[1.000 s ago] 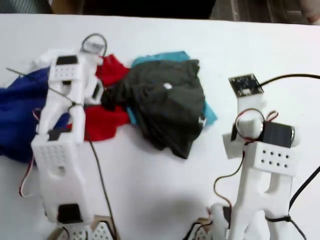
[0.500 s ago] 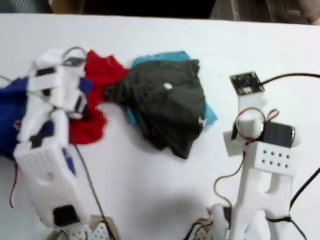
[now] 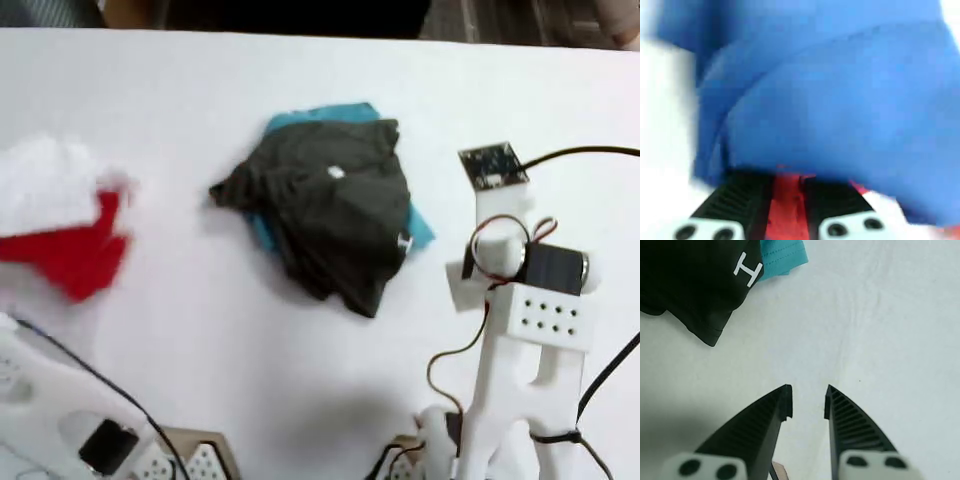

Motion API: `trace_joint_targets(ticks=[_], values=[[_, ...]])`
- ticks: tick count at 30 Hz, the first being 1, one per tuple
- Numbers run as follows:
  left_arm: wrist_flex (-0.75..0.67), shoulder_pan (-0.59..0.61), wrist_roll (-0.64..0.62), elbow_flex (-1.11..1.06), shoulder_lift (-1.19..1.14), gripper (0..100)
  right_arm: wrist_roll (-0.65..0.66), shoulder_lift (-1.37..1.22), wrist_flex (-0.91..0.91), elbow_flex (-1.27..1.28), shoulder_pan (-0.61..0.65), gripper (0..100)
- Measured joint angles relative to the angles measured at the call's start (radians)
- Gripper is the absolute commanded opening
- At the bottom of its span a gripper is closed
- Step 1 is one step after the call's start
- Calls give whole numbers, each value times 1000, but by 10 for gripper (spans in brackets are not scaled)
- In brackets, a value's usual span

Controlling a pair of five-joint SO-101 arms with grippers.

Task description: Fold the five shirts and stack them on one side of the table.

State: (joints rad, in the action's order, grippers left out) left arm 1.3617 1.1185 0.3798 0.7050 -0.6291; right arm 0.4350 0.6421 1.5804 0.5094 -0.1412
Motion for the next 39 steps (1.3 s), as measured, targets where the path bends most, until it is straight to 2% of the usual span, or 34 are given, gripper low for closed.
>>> trace_joint_targets(ticks=[4,7,11,14,19,24,26,31,39], values=[[78,40,0,189,0,29,0,0,-35,0,0,119],[153,15,8,250,0,93,0,0,-71,0,0,120],[290,-91,58,278,0,243,0,0,-124,0,0,138],[384,-218,63,322,0,301,0,0,-138,0,25,200],[400,-428,11,348,0,301,0,0,-140,0,195,288],[407,-595,-51,348,2,301,0,-20,-218,6,437,291],[407,-634,-69,348,2,301,0,-74,-273,6,493,291],[407,-672,-84,325,8,301,0,-319,-407,-11,509,291],[408,-684,-84,74,8,301,0,-760,-420,-276,517,290]])
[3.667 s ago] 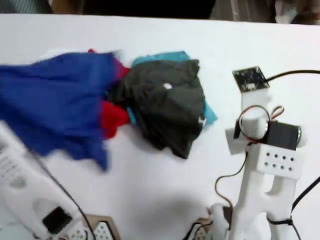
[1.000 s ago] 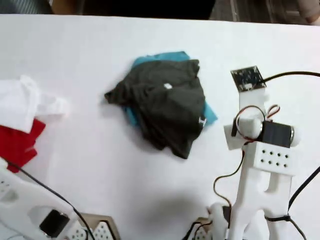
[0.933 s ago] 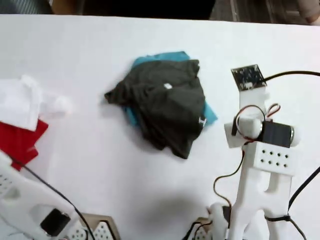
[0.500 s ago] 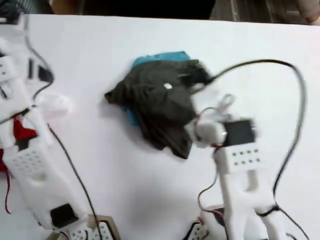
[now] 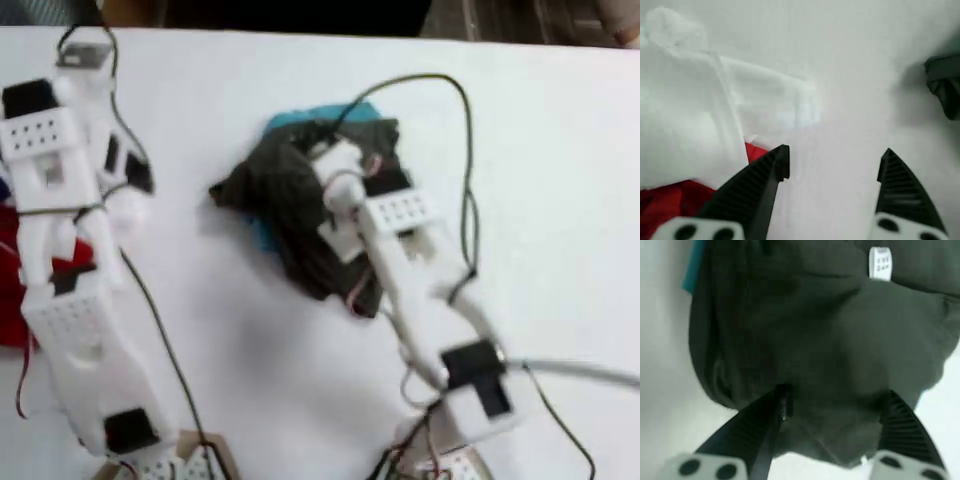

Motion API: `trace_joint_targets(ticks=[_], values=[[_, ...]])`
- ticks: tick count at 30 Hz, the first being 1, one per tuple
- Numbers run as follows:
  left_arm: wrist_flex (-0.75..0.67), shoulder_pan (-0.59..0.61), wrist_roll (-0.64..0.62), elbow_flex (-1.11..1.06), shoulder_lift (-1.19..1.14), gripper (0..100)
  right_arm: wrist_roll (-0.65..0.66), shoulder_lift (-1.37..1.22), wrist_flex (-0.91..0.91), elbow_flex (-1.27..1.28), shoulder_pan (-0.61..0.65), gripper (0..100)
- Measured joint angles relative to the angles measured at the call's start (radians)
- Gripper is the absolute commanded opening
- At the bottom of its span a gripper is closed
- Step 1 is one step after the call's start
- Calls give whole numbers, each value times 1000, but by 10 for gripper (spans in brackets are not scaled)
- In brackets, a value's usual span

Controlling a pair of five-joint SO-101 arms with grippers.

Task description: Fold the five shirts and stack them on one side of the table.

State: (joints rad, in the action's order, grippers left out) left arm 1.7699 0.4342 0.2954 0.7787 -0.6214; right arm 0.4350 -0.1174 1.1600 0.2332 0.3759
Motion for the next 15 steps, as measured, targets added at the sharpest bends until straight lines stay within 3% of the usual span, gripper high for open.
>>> trace_joint_targets(ticks=[3,6,15], values=[[0,-11,0,-55,0,301,0,-124,11,-83,0,229],[0,-35,0,-61,0,301,0,-204,52,-157,0,25],[0,-157,0,-61,0,301,0,-233,181,-285,-9,21]])
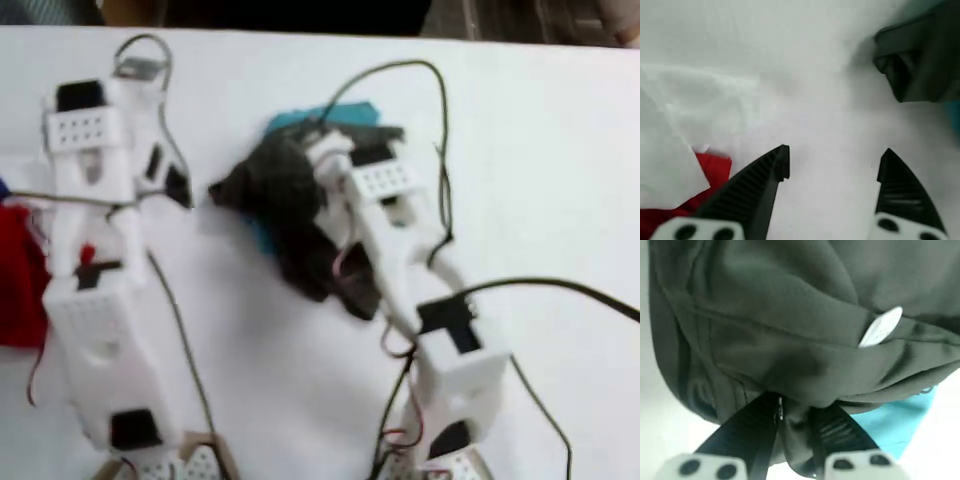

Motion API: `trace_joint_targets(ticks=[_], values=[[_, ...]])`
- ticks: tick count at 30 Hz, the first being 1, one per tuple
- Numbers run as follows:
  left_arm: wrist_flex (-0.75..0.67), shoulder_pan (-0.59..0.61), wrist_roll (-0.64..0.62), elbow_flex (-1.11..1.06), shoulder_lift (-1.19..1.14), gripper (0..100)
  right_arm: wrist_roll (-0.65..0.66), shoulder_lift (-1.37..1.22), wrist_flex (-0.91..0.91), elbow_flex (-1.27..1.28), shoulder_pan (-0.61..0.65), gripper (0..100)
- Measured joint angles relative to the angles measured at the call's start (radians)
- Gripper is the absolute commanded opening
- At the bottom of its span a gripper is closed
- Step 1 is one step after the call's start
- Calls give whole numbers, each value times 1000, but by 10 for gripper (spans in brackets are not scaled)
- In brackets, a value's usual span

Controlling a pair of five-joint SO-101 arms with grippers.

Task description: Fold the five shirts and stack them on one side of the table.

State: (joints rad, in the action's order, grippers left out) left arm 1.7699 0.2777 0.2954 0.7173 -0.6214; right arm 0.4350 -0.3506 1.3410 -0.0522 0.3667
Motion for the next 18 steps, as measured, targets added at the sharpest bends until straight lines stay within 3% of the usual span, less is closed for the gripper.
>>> trace_joint_targets(ticks=[8,18], values=[[-12,-115,0,0,0,301,0,298,153,-92,-138,21],[-86,-239,0,0,-5,301,2,608,190,-94,-555,21]])
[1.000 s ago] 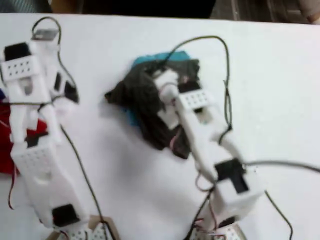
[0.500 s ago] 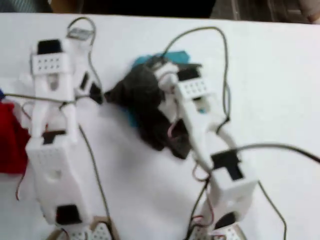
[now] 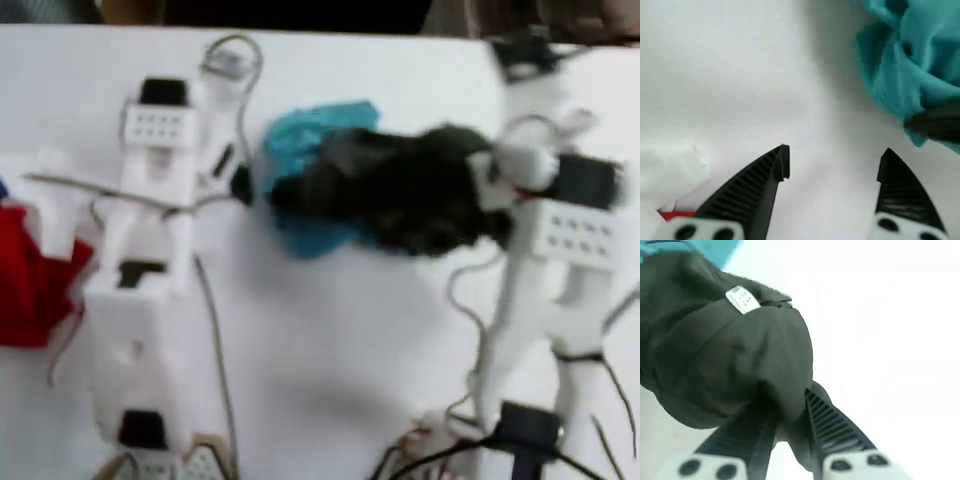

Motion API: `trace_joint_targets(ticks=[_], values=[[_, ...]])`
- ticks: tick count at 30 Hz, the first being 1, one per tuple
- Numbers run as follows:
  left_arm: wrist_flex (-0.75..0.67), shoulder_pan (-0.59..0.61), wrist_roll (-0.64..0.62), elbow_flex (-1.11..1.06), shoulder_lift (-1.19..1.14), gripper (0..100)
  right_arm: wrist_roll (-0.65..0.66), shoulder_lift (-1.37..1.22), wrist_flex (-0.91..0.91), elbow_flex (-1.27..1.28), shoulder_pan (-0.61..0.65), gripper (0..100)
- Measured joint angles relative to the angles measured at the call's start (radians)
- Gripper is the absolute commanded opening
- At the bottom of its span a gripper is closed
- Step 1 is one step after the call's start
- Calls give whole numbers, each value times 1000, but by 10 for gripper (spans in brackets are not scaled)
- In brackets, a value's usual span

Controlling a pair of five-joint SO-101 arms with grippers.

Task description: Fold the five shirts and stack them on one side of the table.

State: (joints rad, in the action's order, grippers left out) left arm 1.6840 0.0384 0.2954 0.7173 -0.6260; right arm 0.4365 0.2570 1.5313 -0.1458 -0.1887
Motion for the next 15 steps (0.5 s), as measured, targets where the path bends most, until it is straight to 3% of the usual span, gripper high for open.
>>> trace_joint_targets(ticks=[10,15], values=[[-68,-115,0,0,-173,301,0,20,26,0,-351,21],[-84,-160,0,0,-178,301,0,20,6,0,-442,21]])
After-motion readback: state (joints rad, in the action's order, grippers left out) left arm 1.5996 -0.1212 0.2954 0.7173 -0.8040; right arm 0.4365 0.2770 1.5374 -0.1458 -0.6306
